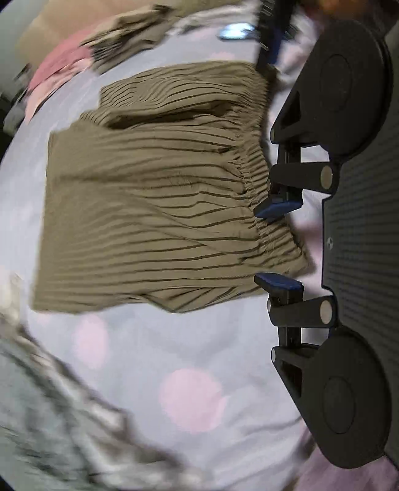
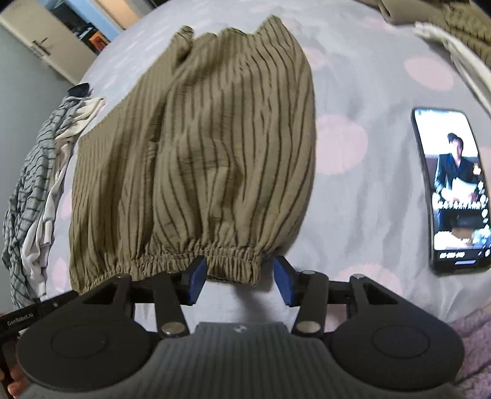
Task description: Fold clothes
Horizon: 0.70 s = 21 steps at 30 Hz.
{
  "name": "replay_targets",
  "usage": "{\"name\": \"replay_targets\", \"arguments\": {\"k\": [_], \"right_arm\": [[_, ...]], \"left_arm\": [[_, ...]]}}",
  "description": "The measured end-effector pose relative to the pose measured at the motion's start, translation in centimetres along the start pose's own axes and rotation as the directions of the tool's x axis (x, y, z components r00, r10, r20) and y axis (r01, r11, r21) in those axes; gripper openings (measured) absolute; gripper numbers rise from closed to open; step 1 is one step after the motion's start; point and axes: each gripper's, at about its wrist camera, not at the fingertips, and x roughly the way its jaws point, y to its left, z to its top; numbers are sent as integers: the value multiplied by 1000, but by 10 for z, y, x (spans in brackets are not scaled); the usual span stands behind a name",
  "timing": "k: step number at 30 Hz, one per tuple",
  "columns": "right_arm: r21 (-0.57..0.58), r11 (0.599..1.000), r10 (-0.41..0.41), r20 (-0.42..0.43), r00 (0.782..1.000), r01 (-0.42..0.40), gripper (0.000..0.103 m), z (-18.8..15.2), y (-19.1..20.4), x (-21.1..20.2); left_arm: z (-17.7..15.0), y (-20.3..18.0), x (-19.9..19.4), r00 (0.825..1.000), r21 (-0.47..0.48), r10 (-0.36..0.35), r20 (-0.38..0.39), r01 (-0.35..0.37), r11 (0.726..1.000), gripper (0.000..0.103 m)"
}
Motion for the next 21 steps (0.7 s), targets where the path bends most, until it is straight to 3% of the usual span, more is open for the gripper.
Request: {"name": "replay_targets", "arguments": {"k": [2,9,16,21], "right_arm": [[37,999,3,-28,1000,-2,51,2,-4,9],[81,997,0,-72,997,5,49,6,-6,27],[65,998,-6,-56,998,10,22,7,-2,31],[23,999,-38,-16,999,38,17,4,5,24]], "left_arm": [[3,6,9,1000,-59,-6,-15,5,998,37],[9,0,25,999,-37,38,-28,-39,999,31],[11,-5,25,998,-28,63,-16,-63,998,23],[10,-9,21,997,-16,71,-13,-72,997,22]]}}
